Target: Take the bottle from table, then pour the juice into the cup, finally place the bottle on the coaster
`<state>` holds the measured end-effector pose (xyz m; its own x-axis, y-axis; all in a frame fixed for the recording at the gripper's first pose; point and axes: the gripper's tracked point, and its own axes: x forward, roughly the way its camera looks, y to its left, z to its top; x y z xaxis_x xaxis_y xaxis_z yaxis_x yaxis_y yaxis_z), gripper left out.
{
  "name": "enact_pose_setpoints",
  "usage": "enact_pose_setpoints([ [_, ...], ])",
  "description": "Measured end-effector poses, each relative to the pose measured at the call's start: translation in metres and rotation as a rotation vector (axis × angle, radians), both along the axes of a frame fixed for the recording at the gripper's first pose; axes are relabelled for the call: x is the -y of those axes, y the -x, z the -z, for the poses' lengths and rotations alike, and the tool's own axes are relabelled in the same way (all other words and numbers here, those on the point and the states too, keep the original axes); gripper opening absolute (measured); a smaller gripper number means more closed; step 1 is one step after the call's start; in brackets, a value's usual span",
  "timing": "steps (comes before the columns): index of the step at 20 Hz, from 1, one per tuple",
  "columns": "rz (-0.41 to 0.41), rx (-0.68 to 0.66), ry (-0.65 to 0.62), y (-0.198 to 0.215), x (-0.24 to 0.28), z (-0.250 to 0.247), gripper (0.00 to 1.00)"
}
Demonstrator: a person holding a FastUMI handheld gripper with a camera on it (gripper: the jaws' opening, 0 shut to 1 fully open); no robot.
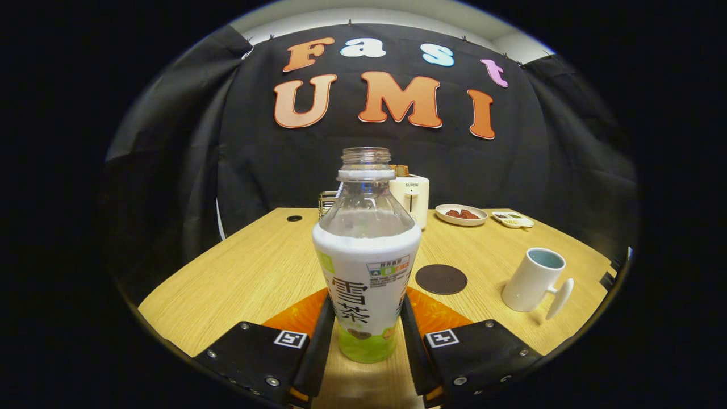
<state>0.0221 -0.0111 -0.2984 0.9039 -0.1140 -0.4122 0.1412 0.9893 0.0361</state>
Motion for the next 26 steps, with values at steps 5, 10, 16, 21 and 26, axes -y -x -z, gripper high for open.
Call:
enact_pose_setpoints([
  [5,0.001,0.077,-0.155,-0.012,0.005,-0.025,0.61],
  [10,0.038,0.152,-0.380,-0.023,0.020,-0.045,0.61],
  [16,0.090,0.213,-0.625,-0.032,0.038,-0.053,0.61],
  [21,0.147,0.305,-0.895,-0.039,0.055,-0.060,0.60],
  [26,0.242,0.382,-1.148,-0.041,0.080,-0.062,0.60],
])
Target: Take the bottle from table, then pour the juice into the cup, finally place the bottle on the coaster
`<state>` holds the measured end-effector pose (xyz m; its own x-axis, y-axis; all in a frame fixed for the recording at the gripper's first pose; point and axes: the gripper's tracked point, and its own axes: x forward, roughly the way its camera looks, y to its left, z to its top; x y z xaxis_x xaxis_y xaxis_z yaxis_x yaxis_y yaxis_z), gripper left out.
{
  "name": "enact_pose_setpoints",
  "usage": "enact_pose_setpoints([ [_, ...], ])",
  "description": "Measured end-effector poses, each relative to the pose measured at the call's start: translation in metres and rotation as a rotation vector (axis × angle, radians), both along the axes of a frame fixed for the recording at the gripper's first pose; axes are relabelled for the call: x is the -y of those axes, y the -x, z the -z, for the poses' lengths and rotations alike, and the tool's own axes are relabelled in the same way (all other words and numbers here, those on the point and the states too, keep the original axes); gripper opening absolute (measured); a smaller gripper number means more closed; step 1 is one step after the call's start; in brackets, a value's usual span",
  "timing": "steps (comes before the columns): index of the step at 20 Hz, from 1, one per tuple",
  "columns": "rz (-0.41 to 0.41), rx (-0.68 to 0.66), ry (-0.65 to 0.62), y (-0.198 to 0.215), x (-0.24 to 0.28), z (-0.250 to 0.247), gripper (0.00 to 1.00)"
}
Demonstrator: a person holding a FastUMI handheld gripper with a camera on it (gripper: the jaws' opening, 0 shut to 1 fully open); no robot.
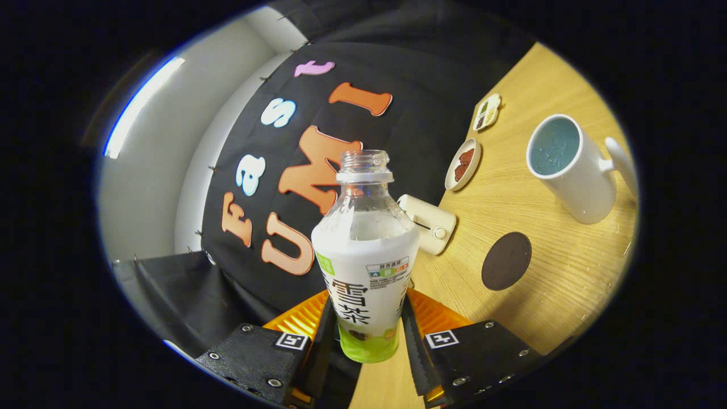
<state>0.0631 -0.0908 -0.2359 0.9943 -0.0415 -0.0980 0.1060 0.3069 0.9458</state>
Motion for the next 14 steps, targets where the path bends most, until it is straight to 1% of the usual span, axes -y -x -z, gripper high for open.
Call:
enact_pose_setpoints([
  [4,0.054,0.057,-0.176,-0.010,0.017,-0.008,0.60],
  [8,0.065,0.019,-0.236,-0.019,0.019,0.003,0.60],
  [14,0.097,0.002,-0.350,-0.024,0.030,0.007,0.60],
])
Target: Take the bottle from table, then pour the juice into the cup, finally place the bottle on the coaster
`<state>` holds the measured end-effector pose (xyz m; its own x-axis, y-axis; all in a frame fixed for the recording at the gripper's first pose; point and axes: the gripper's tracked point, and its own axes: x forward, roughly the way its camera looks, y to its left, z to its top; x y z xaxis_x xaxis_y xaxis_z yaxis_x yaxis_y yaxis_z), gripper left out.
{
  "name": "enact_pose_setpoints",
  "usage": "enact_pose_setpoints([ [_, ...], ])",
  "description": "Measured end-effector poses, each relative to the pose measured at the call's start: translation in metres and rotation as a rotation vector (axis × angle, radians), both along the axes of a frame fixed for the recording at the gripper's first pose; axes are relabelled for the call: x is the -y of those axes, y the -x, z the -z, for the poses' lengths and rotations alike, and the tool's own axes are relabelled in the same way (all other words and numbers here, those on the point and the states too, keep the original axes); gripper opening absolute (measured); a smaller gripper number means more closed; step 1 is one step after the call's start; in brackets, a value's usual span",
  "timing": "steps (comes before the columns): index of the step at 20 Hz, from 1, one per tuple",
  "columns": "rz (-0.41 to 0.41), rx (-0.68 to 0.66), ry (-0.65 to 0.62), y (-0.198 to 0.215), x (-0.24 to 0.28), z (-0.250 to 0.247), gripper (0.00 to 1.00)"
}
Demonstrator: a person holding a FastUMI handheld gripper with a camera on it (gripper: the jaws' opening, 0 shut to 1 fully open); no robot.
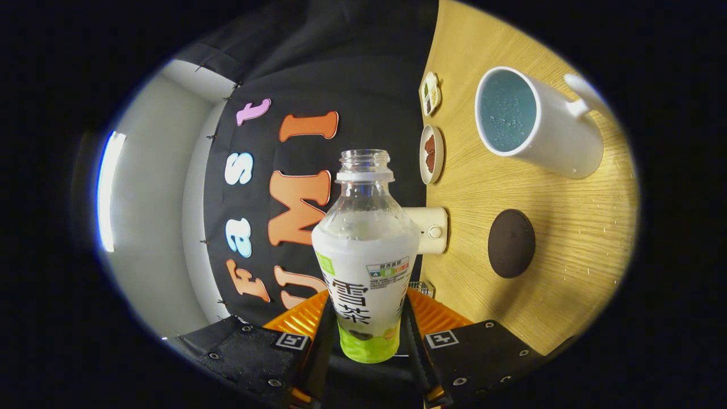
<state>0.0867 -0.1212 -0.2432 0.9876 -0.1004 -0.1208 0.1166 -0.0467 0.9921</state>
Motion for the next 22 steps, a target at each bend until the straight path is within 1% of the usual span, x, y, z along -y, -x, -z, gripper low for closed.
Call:
enact_pose_setpoints([
  [4,0.044,0.010,-0.102,0.004,0.010,-0.007,0.60],
  [8,0.082,0.004,-0.191,0.003,0.022,-0.004,0.60],
  [11,0.103,0.011,-0.242,0.005,0.028,-0.005,0.60],
  [16,0.121,0.031,-0.306,0.006,0.036,-0.012,0.60],
  [22,0.109,0.033,-0.321,0.003,0.033,-0.012,0.60],
])
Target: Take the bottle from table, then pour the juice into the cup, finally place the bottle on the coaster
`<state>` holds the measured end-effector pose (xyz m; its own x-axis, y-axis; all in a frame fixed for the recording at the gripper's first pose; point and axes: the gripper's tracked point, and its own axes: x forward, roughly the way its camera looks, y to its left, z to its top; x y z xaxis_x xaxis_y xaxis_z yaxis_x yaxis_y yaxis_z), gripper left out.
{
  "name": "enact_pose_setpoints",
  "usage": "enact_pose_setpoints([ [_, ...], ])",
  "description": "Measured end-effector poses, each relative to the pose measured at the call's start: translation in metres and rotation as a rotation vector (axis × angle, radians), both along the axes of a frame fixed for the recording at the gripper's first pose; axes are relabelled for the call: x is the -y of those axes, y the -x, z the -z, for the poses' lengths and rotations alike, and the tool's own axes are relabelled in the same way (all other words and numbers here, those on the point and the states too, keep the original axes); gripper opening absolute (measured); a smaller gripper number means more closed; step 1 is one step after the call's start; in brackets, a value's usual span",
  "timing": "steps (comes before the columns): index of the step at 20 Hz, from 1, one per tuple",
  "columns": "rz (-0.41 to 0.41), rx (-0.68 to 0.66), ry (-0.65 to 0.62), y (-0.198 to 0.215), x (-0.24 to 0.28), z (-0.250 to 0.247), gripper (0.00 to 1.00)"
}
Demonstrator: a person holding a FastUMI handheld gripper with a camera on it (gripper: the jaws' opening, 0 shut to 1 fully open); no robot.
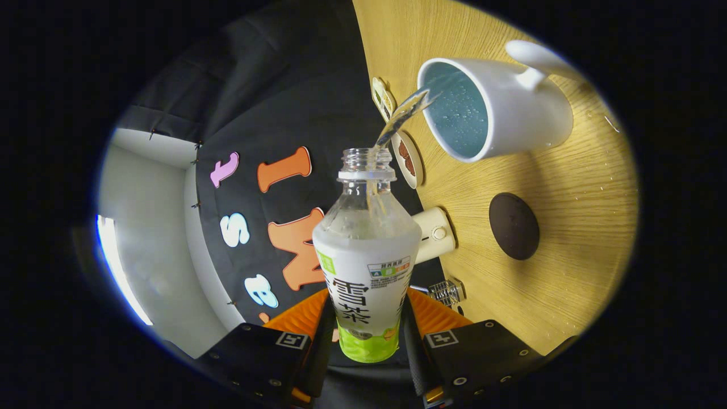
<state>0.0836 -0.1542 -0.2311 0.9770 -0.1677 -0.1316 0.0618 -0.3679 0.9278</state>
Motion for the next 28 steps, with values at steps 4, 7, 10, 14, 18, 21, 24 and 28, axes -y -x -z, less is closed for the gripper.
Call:
enact_pose_setpoints([
  [4,0.001,0.006,-0.013,0.000,-0.001,-0.001,0.60],
  [7,0.005,-0.004,-0.030,0.001,0.001,0.000,0.60],
  [10,0.015,-0.002,-0.056,0.004,0.004,0.001,0.60],
  [14,0.005,-0.013,-0.079,0.000,0.000,0.003,0.60],
  [18,0.013,-0.017,-0.115,0.002,0.002,0.003,0.60],
  [21,0.019,-0.008,-0.132,0.007,0.006,0.002,0.60],
  [24,0.018,-0.010,-0.146,0.006,0.008,-0.001,0.60],
  [28,0.026,-0.005,-0.192,0.012,0.011,-0.004,0.60],
])
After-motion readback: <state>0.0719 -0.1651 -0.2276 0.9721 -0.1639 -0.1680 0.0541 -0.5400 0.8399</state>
